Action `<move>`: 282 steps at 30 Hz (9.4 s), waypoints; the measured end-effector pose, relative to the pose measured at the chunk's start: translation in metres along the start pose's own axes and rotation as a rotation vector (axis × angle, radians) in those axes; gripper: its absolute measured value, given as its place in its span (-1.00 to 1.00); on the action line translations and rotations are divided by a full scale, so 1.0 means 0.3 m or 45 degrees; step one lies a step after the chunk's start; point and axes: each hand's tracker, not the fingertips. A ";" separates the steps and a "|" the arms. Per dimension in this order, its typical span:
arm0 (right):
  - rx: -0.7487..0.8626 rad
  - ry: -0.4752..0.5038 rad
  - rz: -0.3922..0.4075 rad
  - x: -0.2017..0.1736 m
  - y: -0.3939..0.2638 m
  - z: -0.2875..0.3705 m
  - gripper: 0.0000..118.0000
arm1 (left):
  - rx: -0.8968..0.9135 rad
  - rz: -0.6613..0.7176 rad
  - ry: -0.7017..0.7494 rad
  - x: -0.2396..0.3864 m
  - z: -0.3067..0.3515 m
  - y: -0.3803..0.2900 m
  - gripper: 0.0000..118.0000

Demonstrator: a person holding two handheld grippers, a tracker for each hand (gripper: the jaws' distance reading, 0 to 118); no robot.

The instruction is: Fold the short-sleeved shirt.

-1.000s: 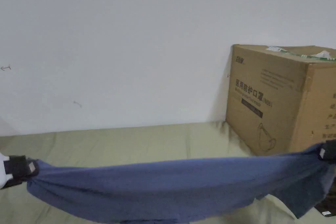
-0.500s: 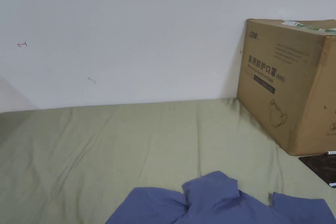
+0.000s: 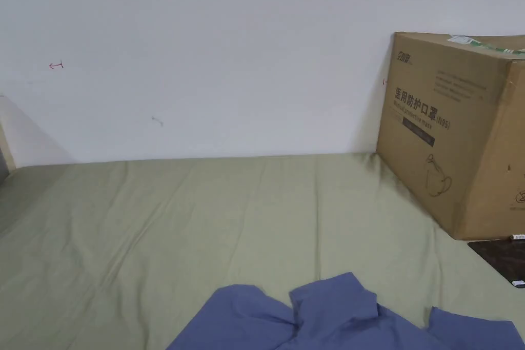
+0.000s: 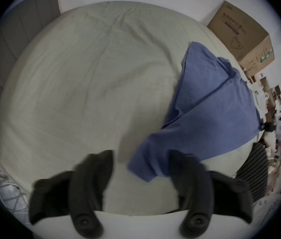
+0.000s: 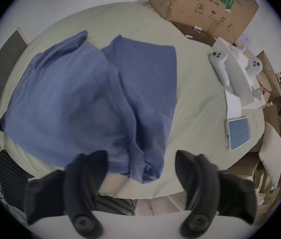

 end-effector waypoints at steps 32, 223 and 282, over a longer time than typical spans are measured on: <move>1.254 0.684 0.104 -0.675 0.022 0.474 -0.99 | 0.330 0.265 -0.149 -0.031 0.245 -0.080 -0.61; 1.358 0.507 -0.215 -0.429 -0.181 0.523 -0.99 | 1.331 -0.023 -0.027 0.407 0.595 -0.278 -1.00; 0.314 0.320 -0.115 -0.153 -0.268 0.026 -0.89 | 0.311 0.360 -0.184 0.134 0.188 -0.330 -0.98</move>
